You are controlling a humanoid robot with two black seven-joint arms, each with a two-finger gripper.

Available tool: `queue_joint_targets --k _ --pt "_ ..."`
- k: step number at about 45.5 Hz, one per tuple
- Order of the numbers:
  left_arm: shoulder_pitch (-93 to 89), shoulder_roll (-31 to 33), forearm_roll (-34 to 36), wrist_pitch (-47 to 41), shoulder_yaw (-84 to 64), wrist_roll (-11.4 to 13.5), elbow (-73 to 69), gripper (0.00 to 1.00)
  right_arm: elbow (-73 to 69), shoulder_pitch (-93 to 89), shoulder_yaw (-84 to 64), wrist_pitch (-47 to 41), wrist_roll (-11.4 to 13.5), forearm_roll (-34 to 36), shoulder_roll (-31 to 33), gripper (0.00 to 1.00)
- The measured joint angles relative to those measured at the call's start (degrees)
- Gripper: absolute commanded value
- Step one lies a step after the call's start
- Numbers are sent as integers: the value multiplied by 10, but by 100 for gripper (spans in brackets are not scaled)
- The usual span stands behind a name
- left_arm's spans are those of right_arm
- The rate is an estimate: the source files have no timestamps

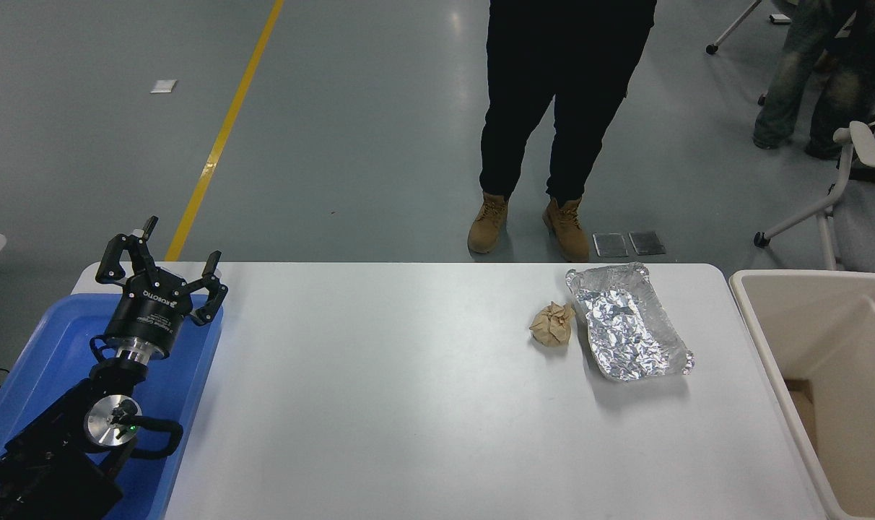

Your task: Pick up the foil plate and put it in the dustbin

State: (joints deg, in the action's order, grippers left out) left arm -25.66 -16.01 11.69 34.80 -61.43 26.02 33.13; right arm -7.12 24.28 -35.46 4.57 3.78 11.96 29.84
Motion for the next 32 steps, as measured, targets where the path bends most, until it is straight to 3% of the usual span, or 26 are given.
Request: queue_joint_targets --k 32 --pt "0 0 0 0 0 0 0 98 -2 67 -18 -7 1 -9 2 0"
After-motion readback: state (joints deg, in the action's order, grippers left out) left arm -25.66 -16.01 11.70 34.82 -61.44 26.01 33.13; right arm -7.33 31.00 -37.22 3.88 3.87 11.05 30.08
